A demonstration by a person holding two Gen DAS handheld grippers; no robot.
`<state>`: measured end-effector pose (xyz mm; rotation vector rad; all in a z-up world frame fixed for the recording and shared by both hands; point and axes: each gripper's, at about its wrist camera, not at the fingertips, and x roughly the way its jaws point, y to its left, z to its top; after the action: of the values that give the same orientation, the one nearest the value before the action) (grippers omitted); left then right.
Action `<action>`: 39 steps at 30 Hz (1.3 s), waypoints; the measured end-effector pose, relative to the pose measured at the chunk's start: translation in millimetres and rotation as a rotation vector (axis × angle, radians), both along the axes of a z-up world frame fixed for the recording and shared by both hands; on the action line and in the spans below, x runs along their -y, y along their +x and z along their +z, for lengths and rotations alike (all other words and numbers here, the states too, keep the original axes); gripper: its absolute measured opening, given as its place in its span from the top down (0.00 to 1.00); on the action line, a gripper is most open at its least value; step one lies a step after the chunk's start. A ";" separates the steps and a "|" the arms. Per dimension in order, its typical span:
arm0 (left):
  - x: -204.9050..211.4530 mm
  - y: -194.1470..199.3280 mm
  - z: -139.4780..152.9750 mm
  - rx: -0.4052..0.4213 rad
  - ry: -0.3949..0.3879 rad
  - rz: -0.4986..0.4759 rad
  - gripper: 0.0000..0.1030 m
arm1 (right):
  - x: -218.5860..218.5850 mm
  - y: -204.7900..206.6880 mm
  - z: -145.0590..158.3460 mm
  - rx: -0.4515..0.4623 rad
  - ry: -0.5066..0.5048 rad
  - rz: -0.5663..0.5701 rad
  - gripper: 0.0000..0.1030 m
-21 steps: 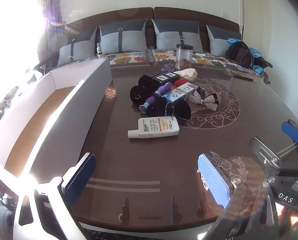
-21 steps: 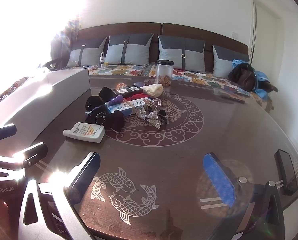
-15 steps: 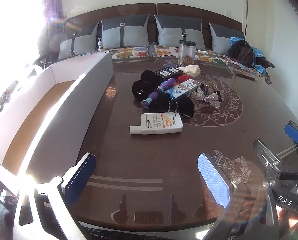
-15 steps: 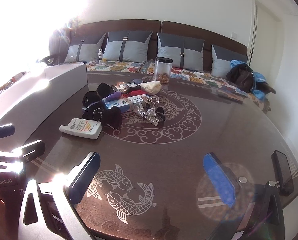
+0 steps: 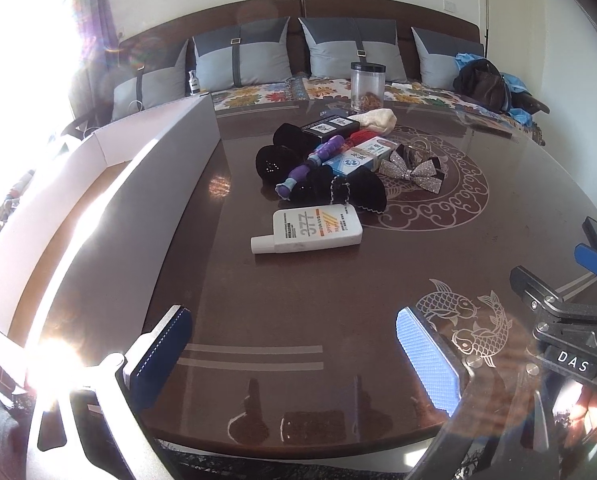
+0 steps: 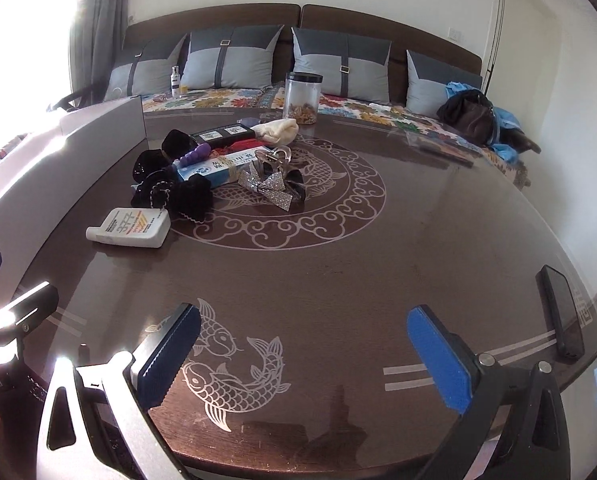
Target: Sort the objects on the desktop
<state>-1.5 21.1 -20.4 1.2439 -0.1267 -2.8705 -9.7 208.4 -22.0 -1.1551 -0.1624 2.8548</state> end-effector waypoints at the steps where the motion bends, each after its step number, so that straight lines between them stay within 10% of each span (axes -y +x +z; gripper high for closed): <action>1: -1.0 -0.6 -1.8 0.007 -0.005 -0.001 0.00 | -2.0 -1.7 -2.1 0.014 0.001 -0.012 0.00; 39: -1.6 -13.7 -29.3 0.112 -0.007 0.025 0.00 | -4.4 -11.3 -17.3 0.081 0.006 -0.028 0.00</action>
<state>-15.2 22.7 -49.7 1.3955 -0.1211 -2.7768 -21.0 212.8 -39.3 -1.2627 -0.1567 2.7835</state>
